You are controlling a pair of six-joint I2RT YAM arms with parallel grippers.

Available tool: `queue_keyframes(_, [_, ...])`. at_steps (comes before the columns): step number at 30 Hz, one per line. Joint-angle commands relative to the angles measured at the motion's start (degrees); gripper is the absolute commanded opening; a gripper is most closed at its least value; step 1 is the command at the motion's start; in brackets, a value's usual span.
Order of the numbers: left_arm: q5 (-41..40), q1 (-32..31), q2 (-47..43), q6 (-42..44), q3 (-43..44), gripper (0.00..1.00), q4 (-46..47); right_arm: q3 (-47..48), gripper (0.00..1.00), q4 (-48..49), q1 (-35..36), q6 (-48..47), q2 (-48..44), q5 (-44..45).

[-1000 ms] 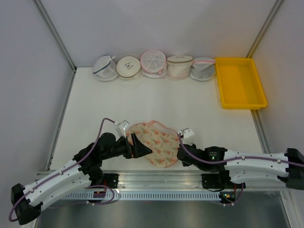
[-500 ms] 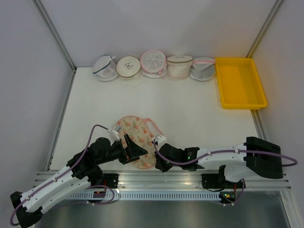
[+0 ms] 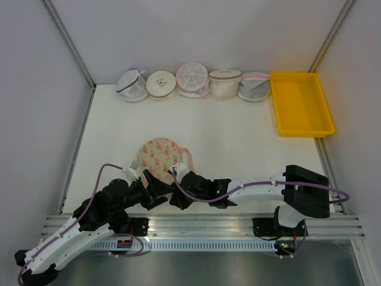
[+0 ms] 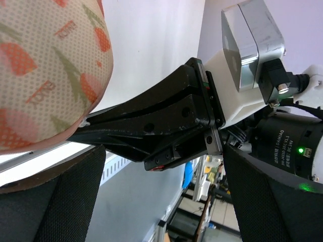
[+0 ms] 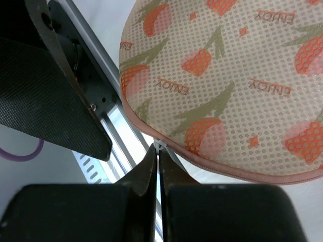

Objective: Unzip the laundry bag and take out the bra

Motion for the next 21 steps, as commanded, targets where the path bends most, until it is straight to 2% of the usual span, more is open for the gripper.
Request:
queue_keyframes(1, [-6.84, -0.06, -3.12, -4.04, 1.04, 1.00, -9.77, 1.40, 0.00, 3.76, -1.08, -1.84, -2.86, 1.36])
queue_keyframes(5, [-5.18, -0.06, -1.55, -4.92, 0.96, 1.00, -9.86, 0.35, 0.00, 2.44, -1.79, -2.46, -4.53, 2.25])
queue_keyframes(12, [0.98, 0.02, 7.33, -3.78, 2.54, 1.00, -10.39, 1.31, 0.00, 0.42, -4.60, -4.65, -6.91, 3.22])
queue_keyframes(18, [-4.55, 0.02, 2.42, -8.78, 2.45, 1.00, -11.00, 3.24, 0.01, -1.43, -6.01, -6.41, -7.79, 3.04])
queue_keyframes(21, [-12.35, -0.06, -1.19, -10.89, 2.71, 1.00, -11.18, 2.11, 0.00, -0.99, -6.09, -5.89, -8.05, 2.08])
